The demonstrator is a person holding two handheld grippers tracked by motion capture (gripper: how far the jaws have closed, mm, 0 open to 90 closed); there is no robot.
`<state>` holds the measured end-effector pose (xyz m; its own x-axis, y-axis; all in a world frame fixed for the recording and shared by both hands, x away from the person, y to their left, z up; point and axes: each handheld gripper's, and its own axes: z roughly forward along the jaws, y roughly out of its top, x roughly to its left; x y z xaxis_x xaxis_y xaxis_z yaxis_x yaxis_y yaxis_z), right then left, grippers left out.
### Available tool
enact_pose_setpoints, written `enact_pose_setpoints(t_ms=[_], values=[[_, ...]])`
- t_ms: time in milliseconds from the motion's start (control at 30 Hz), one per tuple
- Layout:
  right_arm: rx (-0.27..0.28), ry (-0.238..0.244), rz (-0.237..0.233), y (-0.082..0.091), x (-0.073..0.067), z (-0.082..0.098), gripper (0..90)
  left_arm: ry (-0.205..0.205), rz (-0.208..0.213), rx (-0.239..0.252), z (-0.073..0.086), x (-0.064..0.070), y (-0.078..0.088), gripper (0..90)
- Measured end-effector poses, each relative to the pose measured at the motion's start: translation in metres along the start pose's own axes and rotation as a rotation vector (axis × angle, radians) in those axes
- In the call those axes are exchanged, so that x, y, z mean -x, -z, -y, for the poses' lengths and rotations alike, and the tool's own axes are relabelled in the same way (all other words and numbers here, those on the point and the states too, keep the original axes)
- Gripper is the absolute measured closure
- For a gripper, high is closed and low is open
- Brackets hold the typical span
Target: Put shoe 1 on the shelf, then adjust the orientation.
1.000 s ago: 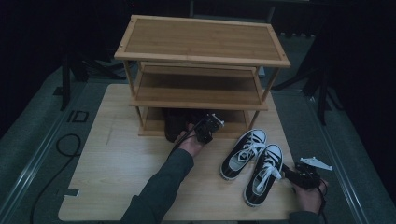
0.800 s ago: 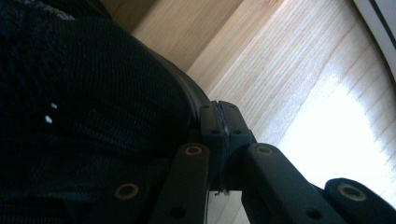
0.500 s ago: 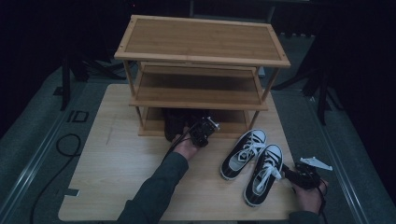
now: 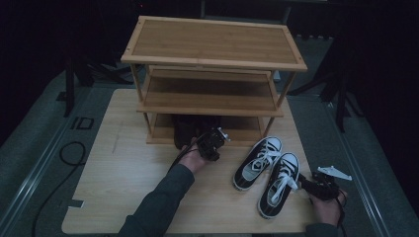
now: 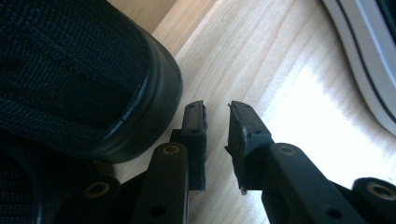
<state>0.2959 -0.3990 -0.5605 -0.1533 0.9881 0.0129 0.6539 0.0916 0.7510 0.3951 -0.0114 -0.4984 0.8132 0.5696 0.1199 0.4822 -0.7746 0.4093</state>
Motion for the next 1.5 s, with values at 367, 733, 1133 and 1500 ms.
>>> enact_pose_setpoints(t_ms=[367,733,1133,1500], values=[[-0.001,0.000,0.001,0.000,0.000,0.000,40.6,-0.017,0.043,0.035,-0.010,0.008,0.014,70.9],[-0.001,0.000,0.001,0.000,0.000,0.000,40.6,-0.056,0.081,0.073,-0.030,0.030,0.023,69.9],[0.000,0.001,0.001,0.000,0.000,0.000,40.6,-0.109,0.131,0.087,-0.054,0.058,0.024,69.9],[0.000,0.000,0.000,0.000,0.000,0.000,40.6,-0.137,0.120,0.061,-0.067,0.070,0.013,70.2]])
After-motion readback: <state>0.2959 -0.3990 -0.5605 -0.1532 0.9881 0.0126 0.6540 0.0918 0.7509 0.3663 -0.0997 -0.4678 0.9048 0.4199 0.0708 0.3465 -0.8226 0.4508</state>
